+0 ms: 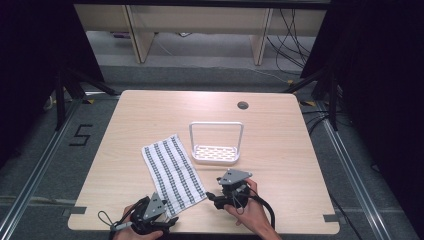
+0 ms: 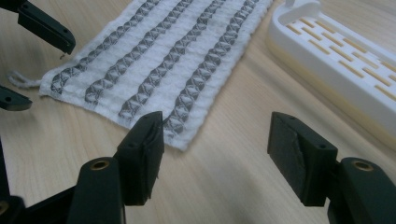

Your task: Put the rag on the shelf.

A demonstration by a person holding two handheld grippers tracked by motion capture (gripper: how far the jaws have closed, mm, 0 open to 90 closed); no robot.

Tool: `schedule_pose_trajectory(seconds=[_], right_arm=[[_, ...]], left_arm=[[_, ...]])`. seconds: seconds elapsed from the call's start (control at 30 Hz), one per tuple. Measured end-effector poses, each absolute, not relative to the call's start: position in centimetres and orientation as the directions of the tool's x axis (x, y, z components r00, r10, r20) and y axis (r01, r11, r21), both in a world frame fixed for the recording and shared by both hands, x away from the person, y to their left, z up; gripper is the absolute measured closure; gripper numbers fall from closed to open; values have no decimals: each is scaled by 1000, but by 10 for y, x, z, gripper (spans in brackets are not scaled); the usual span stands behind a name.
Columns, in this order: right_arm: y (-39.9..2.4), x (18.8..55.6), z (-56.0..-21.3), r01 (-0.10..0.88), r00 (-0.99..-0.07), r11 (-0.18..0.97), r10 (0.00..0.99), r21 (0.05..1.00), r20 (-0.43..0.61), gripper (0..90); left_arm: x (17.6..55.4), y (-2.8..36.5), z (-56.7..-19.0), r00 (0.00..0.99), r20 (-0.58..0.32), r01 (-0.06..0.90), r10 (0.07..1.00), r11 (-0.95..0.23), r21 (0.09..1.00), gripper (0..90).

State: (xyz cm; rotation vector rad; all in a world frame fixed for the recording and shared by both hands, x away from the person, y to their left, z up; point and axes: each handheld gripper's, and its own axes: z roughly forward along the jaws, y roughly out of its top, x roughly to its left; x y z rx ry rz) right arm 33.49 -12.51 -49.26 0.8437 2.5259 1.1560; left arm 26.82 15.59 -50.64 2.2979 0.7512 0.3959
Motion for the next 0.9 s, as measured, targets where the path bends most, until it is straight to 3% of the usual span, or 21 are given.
schedule_pose_trajectory(seconds=[0.67, 0.9], right_arm=[[-96, 342, -506, 404, -837, 572, 546, 714, 36, 482], [-93, 345, -513, 409, -840, 583, 541, 702, 40, 555]], left_arm=[[271, 160, -509, 776, 49, 436, 629, -591, 678, 495], [276, 164, -509, 780, 57, 433, 623, -604, 669, 622]])
